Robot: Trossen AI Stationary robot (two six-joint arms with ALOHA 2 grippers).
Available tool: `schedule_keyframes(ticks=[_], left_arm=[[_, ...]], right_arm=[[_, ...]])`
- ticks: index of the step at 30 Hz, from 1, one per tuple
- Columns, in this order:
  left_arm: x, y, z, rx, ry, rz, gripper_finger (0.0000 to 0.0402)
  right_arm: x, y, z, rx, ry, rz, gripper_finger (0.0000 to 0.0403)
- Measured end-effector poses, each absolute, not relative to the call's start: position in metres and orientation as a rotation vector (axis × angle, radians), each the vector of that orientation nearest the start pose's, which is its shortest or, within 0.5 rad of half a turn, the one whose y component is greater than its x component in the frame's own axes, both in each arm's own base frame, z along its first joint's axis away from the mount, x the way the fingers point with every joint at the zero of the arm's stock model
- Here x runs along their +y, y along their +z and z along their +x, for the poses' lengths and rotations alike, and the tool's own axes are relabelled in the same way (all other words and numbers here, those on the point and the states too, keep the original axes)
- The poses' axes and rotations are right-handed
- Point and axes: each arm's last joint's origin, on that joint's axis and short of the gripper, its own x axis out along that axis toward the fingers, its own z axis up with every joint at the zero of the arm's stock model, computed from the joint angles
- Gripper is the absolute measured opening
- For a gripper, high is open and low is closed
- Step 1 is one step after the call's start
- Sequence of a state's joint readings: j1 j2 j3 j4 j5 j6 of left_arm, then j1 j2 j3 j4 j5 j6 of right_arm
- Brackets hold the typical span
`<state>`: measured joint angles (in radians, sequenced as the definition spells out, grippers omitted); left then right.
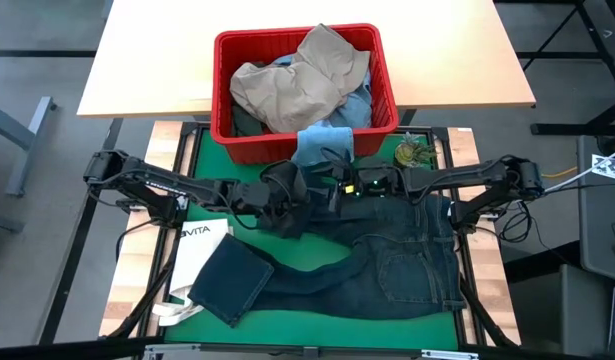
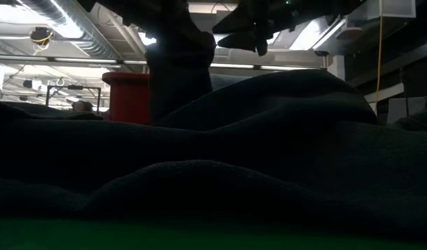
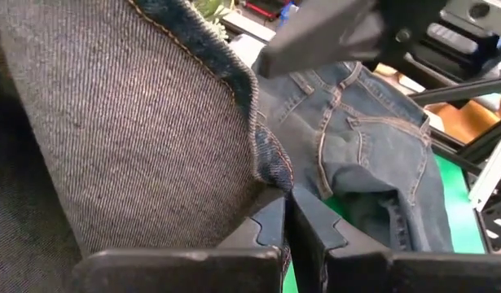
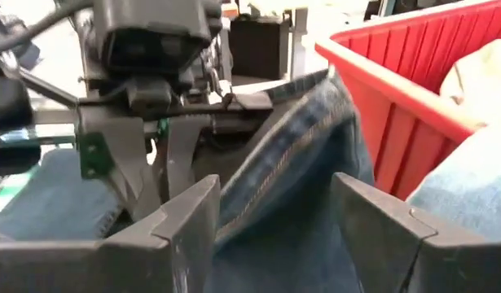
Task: Fold Laundry from Bin
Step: Fold the dark blue pants
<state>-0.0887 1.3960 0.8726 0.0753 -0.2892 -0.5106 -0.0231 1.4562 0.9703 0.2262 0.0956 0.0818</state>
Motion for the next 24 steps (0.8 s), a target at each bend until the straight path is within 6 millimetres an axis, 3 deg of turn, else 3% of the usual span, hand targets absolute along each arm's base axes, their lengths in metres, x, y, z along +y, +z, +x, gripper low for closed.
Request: schedule_keyframes(ticks=[8,16,24], left_arm=[[-0.018,0.253,0.302,0.37,0.306,-0.4,0.0],[-0.018,0.252,0.303,0.367,0.308,-0.393,0.0],[-0.019,0.253,0.304,0.355,0.293,-0.376,0.0003]], right_arm=[[-0.007,0.274,0.332,0.268,-0.123,0.069,0.0237],[-0.011,0.274,0.331,0.258,-0.251,0.051,0.0237],[-0.009,0.259,0.34,0.302,-0.187,0.112,0.0237]])
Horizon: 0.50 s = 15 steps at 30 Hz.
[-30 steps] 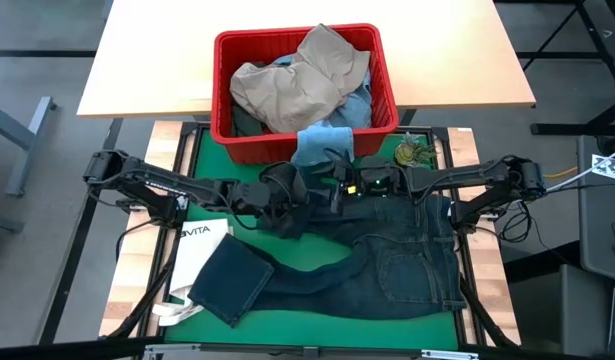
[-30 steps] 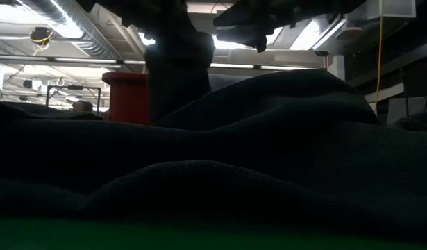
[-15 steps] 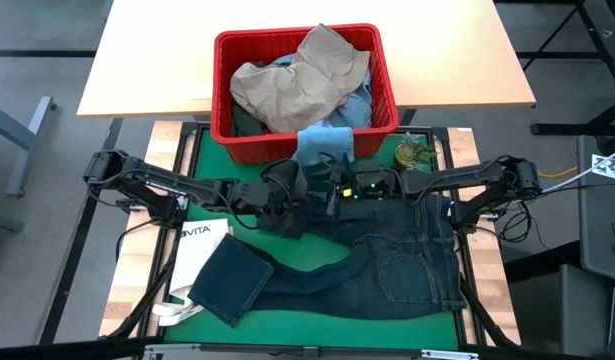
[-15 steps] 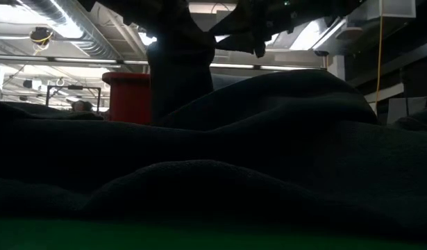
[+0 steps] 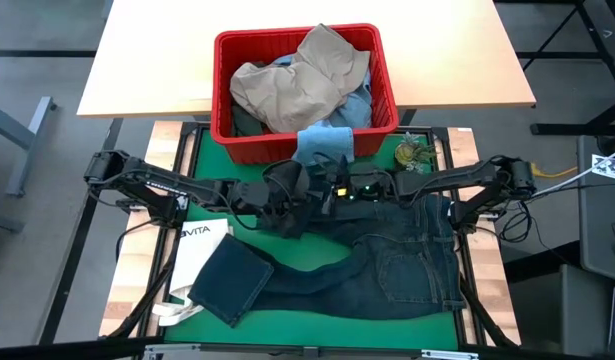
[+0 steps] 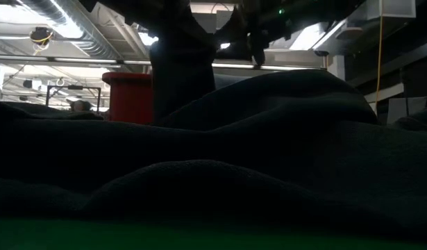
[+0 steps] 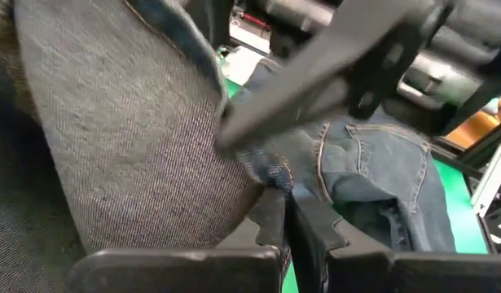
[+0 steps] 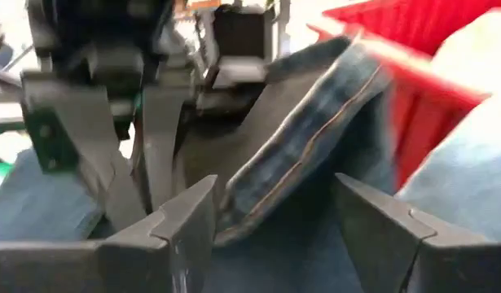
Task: Fold Laundry from Bin
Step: Fold the dark blue pants
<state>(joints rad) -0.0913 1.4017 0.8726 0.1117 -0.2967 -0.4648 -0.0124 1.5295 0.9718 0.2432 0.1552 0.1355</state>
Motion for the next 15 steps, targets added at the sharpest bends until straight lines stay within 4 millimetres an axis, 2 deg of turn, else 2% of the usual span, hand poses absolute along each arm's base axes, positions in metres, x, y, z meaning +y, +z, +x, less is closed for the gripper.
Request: schedule_keyframes(ticks=[4,7,10,14,15], left_arm=[[-0.0222,0.2531,0.304,0.359,0.282,-0.359,0.0004],[-0.0251,0.2532,0.3038,0.361,0.271,-0.333,0.0005],[-0.0273,0.2533,0.3036,0.363,0.261,-0.31,0.0014],[-0.0279,0.2536,0.3036,0.367,0.249,-0.262,0.0032],[-0.0279,0.2537,0.3036,0.368,0.245,-0.245,0.0037]], right_arm=[[-0.0085,0.2505,0.3449,0.319,-0.183,0.137,0.0234],[-0.0084,0.2509,0.3467,0.299,-0.179,0.136,0.0204],[-0.0083,0.2526,0.3473,0.28,-0.173,0.132,0.0141],[-0.0085,0.2542,0.3479,0.263,-0.168,0.104,0.0028],[-0.0085,0.2561,0.3484,0.244,-0.164,0.081,0.0015]])
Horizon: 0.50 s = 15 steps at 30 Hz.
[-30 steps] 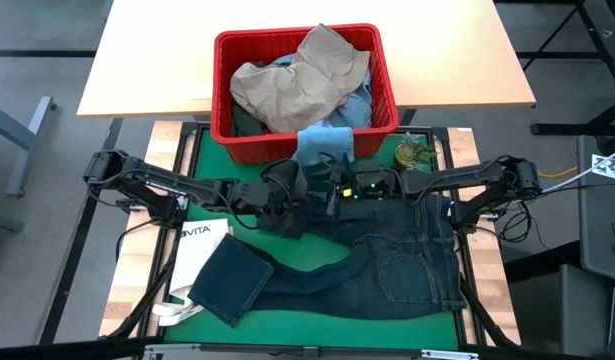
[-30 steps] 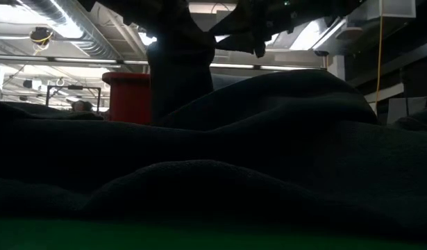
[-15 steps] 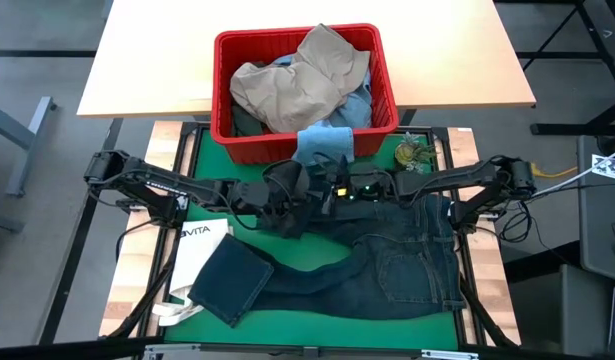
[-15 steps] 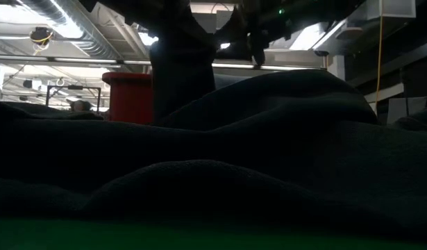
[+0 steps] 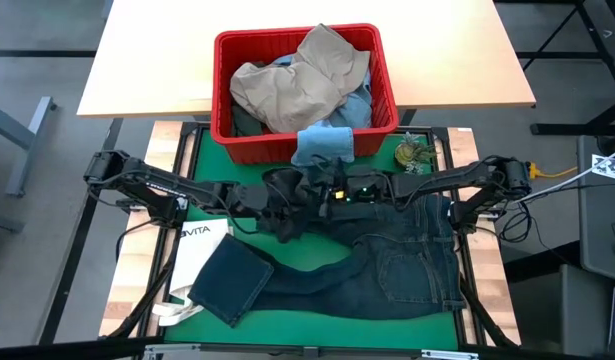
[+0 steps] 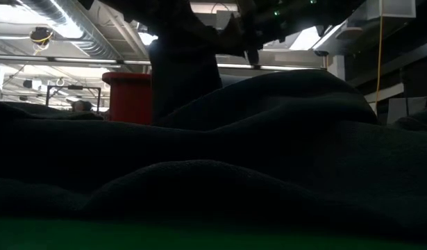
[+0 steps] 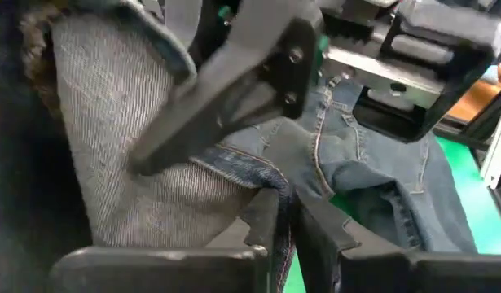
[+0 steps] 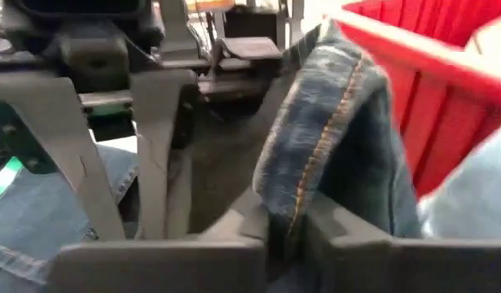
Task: Fold Laundry from Bin
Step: Fold the dark blue pants
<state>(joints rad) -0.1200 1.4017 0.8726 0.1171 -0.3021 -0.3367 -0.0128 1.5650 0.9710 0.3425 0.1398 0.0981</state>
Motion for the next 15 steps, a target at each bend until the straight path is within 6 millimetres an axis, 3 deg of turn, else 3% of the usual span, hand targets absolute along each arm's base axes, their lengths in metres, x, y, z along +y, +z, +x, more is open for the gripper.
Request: schedule_keyframes(ticks=[5,15], left_arm=[[-0.028,0.258,0.302,0.356,0.229,-0.179,0.0072],[-0.036,0.299,0.278,0.206,0.136,-0.12,0.014]], right_arm=[[-0.009,0.274,0.353,0.149,-0.157,0.045,0.0021],[-0.01,0.333,0.365,0.039,-0.112,-0.122,0.0006]])
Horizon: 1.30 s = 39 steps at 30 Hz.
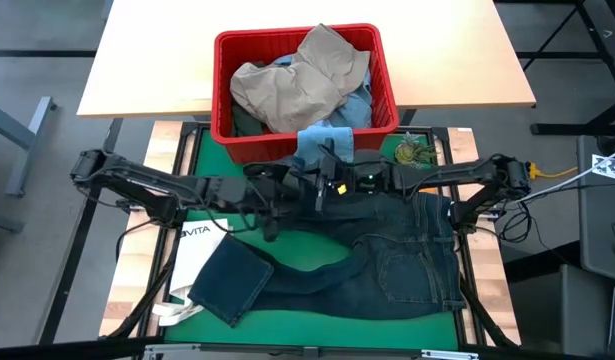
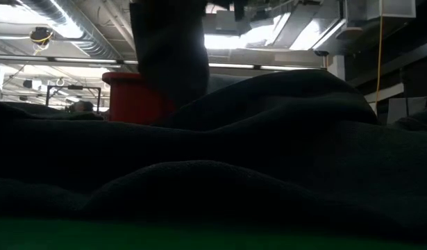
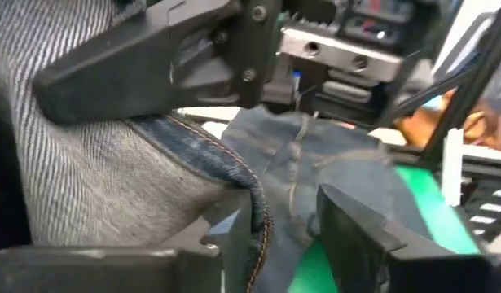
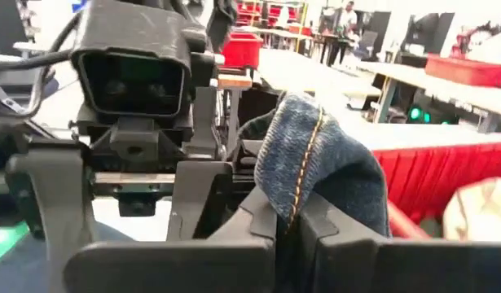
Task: Fold Laundry from Bin
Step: Fold the dark blue pants
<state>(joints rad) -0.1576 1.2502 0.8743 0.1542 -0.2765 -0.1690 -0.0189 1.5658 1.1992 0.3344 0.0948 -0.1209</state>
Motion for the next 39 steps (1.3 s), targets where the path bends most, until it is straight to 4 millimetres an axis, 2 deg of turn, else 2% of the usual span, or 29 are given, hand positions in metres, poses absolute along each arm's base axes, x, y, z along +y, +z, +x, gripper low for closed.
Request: schedule_keyframes(ticks=[6,12,22,32,35,39], left_arm=[[-0.05,0.318,0.26,0.136,0.078,-0.132,0.0153],[-0.065,0.323,0.252,0.121,0.019,-0.133,0.015],[-0.109,0.308,0.25,0.189,-0.128,-0.136,0.0149],[-0.154,0.287,0.241,0.265,-0.11,-0.181,0.0149],[-0.158,0.287,0.235,0.249,-0.065,-0.128,0.0149],[-0.153,0.296,0.228,0.191,0.062,0.002,0.0149]], right_arm=[[-0.009,0.356,0.367,0.031,-0.101,-0.191,0.0007],[-0.008,0.371,0.368,0.009,-0.067,-0.226,0.0005],[-0.007,0.372,0.368,0.03,-0.047,-0.243,0.0004],[-0.007,0.368,0.368,0.061,-0.001,-0.242,0.0004],[-0.008,0.369,0.368,0.067,-0.012,-0.242,0.0004],[-0.009,0.37,0.366,0.081,-0.022,-0.242,0.0004]])
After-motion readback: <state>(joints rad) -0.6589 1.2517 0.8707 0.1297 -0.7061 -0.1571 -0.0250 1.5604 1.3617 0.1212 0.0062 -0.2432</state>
